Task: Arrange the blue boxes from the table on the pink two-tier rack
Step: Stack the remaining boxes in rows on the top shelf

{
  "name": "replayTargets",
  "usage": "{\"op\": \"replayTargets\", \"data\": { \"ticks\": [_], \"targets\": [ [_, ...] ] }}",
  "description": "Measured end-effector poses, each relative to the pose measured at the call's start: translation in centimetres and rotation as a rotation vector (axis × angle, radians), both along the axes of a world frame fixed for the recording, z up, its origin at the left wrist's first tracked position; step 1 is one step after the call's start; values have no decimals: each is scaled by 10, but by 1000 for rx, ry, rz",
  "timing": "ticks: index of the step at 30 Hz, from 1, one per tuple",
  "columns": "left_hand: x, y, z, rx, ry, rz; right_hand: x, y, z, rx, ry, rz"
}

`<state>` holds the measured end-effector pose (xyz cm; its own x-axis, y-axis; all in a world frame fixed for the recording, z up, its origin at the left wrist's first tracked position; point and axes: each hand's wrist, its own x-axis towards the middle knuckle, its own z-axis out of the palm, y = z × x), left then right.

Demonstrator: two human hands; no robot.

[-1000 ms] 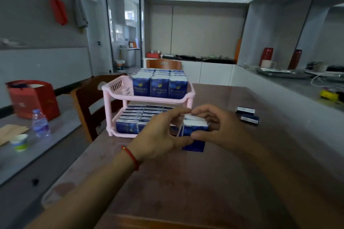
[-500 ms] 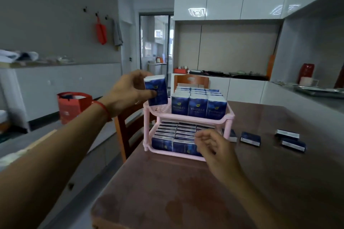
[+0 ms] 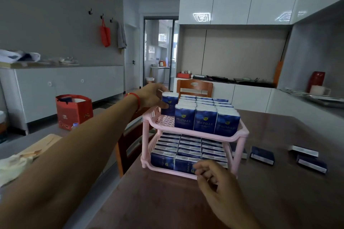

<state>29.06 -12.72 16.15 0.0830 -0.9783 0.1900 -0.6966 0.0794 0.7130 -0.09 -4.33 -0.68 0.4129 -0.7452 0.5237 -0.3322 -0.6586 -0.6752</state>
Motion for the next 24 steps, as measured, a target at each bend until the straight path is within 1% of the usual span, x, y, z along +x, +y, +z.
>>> {"op": "replayTargets", "data": {
  "ticks": [6, 11, 16, 19, 21, 22, 23, 24],
  "targets": [
    [0, -15, -13, -6, 54, -61, -1, -4, -2, -3, 0, -20],
    [0, -12, -15, 61, 80, -121, -2, -7, -3, -35, -68, -62],
    [-6, -7, -13, 88, 104, -106, -4, -8, -4, -60, -76, -64],
    [-5, 0, -9, 60, 137, -71, -8, -9, -4, -90, -102, -86],
    [-5, 10, -5, -38, 150, -24, -15, -8, 0, -155, -169, -155],
    [-7, 17, -5, -125, 143, 23, -20, -8, 2, -202, -210, -206],
    [-10, 27, -6, -245, 121, 95, -25, -10, 4, -235, -250, -257],
    [-14, 39, -9, -405, 86, 190, -29, -12, 7, -243, -285, -310]
  ]
}}
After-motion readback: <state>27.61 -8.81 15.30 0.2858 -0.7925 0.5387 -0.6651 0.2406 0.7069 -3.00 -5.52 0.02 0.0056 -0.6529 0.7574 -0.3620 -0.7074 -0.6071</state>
